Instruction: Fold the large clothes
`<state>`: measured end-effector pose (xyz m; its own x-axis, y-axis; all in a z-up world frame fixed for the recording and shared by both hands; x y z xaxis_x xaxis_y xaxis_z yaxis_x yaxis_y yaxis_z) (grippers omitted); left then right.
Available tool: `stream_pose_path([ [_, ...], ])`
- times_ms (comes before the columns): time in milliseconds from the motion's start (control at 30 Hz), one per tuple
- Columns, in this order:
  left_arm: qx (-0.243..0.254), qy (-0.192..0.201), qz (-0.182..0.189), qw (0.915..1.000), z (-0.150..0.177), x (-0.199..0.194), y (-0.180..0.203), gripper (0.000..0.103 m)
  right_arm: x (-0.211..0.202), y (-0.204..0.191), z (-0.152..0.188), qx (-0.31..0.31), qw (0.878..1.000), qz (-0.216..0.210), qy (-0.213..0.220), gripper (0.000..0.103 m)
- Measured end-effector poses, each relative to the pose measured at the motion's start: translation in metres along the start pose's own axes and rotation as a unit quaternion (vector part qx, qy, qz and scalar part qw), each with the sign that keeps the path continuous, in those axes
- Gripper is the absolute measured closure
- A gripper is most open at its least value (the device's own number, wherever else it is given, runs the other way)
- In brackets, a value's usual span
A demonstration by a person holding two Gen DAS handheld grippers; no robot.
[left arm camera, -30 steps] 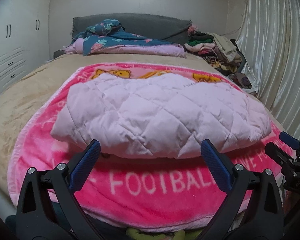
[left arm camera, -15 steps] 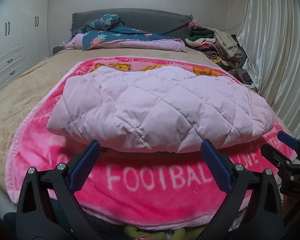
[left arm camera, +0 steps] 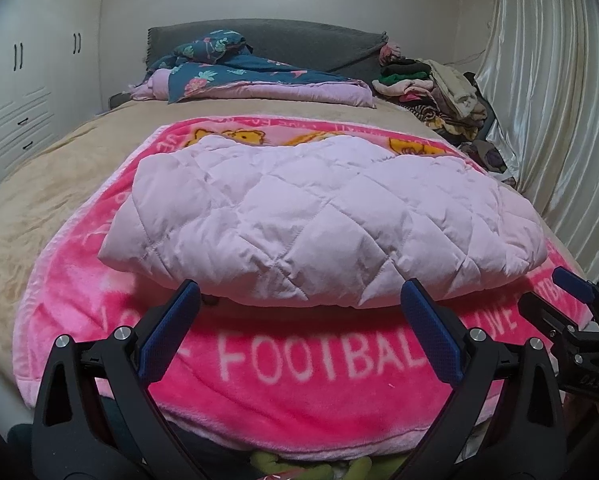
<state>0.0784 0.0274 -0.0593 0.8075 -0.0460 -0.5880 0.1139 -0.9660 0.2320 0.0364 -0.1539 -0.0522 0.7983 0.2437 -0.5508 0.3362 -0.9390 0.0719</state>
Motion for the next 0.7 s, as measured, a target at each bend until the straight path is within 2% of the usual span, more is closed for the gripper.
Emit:
stream_pose_path([
  [700, 0.002, -0.001, -0.004, 1.0000, 0.0003, 0.0004, -0.0037, 0.009, 0.0000, 0.0025, 0.0018, 0.001, 1.000, 0.002, -0.001, 0.004],
])
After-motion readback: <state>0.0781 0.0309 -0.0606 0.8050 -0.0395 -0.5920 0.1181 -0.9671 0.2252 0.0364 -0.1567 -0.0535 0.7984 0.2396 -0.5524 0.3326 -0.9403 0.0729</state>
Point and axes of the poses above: each gripper's, at about its wrist camera, not at the fingertips, and x roughly the way its jaws point, y to its right, z to its underside, the point moved 9 cm from there along x, roughly the way its jaws point, and after that the axes turned 10 degrees about -x, right-handed, at the moved point
